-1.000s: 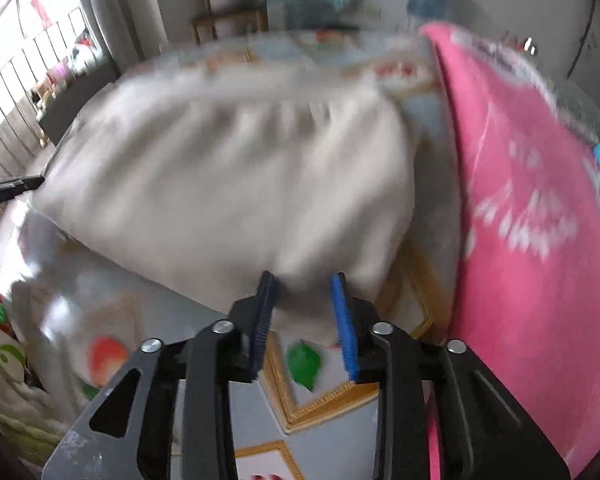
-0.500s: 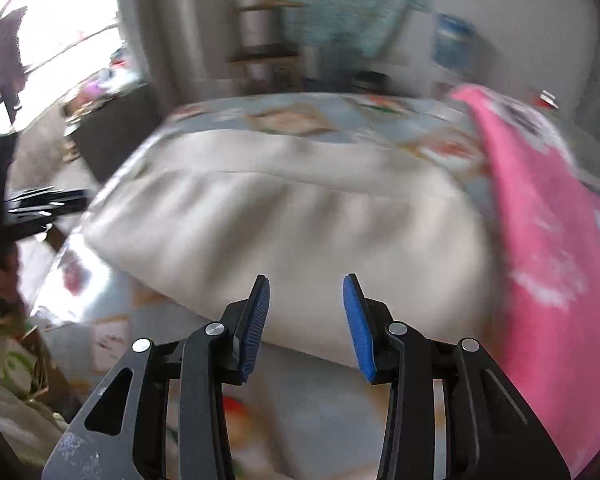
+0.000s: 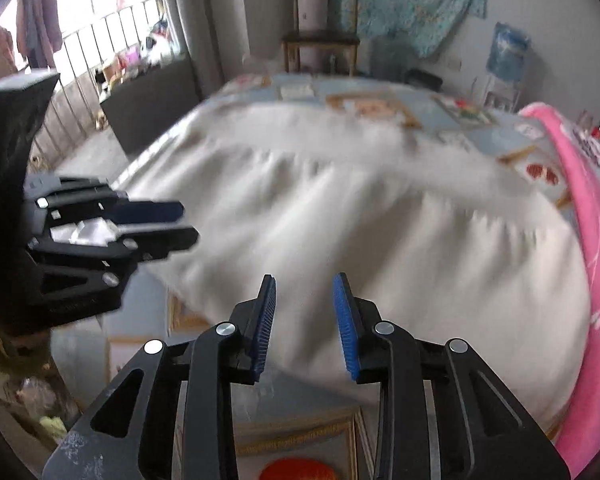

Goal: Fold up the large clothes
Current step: 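Open both grippers and smooth the folded edge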

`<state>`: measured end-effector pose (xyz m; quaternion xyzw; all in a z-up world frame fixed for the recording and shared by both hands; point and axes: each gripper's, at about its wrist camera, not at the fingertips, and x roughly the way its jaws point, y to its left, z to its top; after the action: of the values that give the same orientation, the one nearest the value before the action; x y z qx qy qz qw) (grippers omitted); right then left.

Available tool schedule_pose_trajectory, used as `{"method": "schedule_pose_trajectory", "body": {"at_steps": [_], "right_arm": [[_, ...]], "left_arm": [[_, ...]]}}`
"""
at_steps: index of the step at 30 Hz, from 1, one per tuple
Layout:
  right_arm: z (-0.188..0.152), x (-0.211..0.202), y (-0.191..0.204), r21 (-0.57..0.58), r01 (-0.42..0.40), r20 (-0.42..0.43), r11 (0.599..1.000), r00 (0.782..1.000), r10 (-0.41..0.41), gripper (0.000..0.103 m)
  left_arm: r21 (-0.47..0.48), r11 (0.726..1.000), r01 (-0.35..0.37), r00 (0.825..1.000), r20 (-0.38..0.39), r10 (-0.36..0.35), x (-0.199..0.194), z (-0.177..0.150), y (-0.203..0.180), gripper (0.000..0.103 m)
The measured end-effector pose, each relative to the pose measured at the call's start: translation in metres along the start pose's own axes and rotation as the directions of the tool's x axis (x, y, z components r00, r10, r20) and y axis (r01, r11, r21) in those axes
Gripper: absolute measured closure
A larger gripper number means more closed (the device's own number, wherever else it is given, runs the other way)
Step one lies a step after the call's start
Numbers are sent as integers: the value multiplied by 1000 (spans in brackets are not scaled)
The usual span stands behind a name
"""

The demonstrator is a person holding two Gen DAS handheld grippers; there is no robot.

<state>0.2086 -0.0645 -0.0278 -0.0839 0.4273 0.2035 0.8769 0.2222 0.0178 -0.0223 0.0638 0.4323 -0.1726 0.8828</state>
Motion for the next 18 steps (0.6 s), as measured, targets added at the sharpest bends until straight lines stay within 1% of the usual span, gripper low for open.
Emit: {"method": "schedule_pose_trajectory", "body": {"at_steps": [1, 2, 4, 5, 7, 8, 10, 12, 13, 14, 15, 16, 17, 18], "right_arm": [[1, 5, 0, 5, -2, -7, 1000, 1000, 2, 74], [0, 21, -1, 10, -1, -40, 1000, 999, 2, 74], [-10, 36, 2, 7, 14, -90, 1000, 996, -13, 72], [-10, 36, -2, 22, -3, -85, 1000, 996, 5, 72], [-3, 30, -9, 53, -13, -85, 999, 996, 18, 73], [4, 23, -17, 65, 5, -57, 998, 998, -1, 73], [12, 17, -29, 95, 32, -32, 995, 999, -29, 73], [21, 17, -46, 151, 54, -20, 987, 998, -51, 72], [21, 24, -55, 159, 77, -26, 984, 997, -74, 72], [19, 36, -59, 153, 120, -56, 981, 992, -112, 71], [14, 43, -63, 149, 138, -88, 979, 988, -126, 70], [8, 51, -69, 152, 120, -101, 981, 989, -105, 70], [3, 45, -72, 151, 105, -92, 983, 992, -91, 70], [4, 42, -76, 157, 92, -103, 983, 992, -76, 70]], "left_arm": [[-9, 1000, -2, 1000, 0, 2, 3, 2, 1, 77], [-26, 1000, -6, 1000, -10, 5, 11, 4, 3, 77], [-48, 998, -28, 997, -69, 24, 28, 1, 5, 77], [-67, 997, -24, 996, -92, 18, 34, -1, 7, 77], [-93, 996, 8, 997, -75, -15, 31, 1, 14, 77], [-100, 995, 15, 998, -65, -21, 29, 4, 17, 77], [-118, 993, 4, 1000, -29, -8, 24, 16, 27, 77], [-160, 987, 8, 1000, -19, -11, 27, 26, 40, 77], [-181, 983, 7, 1000, -27, -12, 34, 29, 47, 77], [-195, 981, -3, 999, -47, -6, 42, 30, 54, 77], [-219, 976, -2, 997, -82, -16, 53, 28, 61, 77], [-240, 971, 17, 996, -85, -39, 56, 25, 65, 77], [-253, 967, 38, 996, -67, -57, 53, 25, 68, 77], [-250, 967, 46, 996, -68, -65, 52, 27, 68, 77]]}}
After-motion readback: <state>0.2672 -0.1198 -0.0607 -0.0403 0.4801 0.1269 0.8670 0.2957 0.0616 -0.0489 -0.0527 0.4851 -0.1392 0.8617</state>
